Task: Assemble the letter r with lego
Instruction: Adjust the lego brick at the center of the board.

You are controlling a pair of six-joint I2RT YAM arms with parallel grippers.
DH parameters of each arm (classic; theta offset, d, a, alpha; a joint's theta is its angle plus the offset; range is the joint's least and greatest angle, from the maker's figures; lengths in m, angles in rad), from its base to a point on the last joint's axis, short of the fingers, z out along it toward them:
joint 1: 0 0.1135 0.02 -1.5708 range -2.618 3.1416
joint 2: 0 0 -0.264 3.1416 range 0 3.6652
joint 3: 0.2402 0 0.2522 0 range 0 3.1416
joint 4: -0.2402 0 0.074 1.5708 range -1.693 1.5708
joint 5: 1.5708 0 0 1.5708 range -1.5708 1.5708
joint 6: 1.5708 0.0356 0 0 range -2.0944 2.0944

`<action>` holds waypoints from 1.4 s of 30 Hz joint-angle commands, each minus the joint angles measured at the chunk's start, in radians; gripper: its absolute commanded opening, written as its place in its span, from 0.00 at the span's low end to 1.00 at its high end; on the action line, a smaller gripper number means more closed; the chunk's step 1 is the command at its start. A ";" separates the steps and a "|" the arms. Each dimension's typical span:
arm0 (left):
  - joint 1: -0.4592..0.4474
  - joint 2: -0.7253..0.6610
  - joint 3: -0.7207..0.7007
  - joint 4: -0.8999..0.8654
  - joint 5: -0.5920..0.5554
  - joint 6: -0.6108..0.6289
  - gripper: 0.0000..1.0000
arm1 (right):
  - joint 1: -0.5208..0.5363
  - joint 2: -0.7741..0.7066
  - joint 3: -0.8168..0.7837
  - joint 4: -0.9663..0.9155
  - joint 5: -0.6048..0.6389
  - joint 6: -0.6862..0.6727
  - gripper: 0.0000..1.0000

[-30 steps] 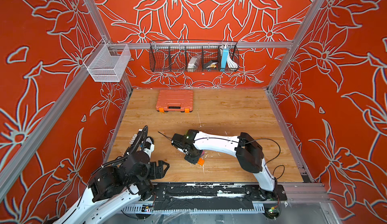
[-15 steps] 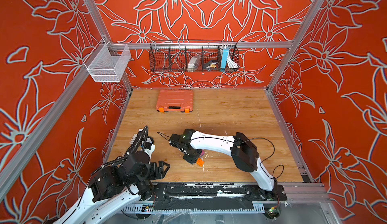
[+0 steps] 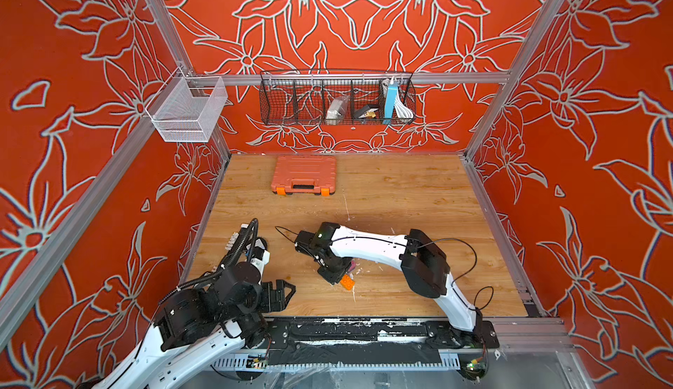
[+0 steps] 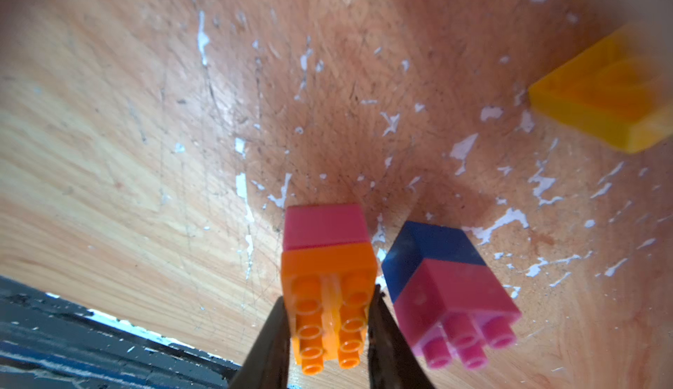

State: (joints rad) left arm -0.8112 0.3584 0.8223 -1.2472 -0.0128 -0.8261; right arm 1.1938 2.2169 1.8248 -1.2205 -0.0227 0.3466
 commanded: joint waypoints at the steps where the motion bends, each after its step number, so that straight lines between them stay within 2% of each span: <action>1: 0.005 -0.006 -0.009 0.003 0.004 0.012 0.93 | -0.006 0.081 -0.042 -0.031 -0.030 -0.005 0.06; 4: 0.004 -0.006 -0.009 0.004 0.002 0.012 0.93 | -0.006 0.061 -0.031 -0.040 -0.018 -0.008 0.15; 7: 0.005 -0.002 -0.009 0.005 0.001 0.012 0.93 | -0.006 0.043 -0.014 -0.045 -0.004 -0.014 0.32; 10: 0.004 0.000 -0.008 0.003 -0.001 0.010 0.93 | -0.005 0.016 -0.005 -0.029 -0.007 -0.023 0.41; 20: 0.005 0.005 -0.009 0.003 -0.003 0.010 0.93 | -0.005 -0.038 0.049 -0.040 0.014 -0.026 0.59; 26: 0.004 0.008 -0.008 0.002 -0.004 0.010 0.93 | -0.008 -0.097 0.057 -0.008 0.025 -0.040 0.59; 35: 0.004 0.008 -0.010 -0.003 -0.006 0.004 0.95 | -0.050 -0.206 -0.120 0.188 -0.075 -0.091 0.45; 42: 0.004 0.035 -0.011 -0.003 0.003 0.010 0.96 | -0.051 -0.194 -0.181 0.208 -0.072 -0.147 0.41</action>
State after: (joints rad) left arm -0.8112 0.3729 0.8219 -1.2472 -0.0132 -0.8265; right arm 1.1374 2.0151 1.6661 -1.0344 -0.0834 0.2371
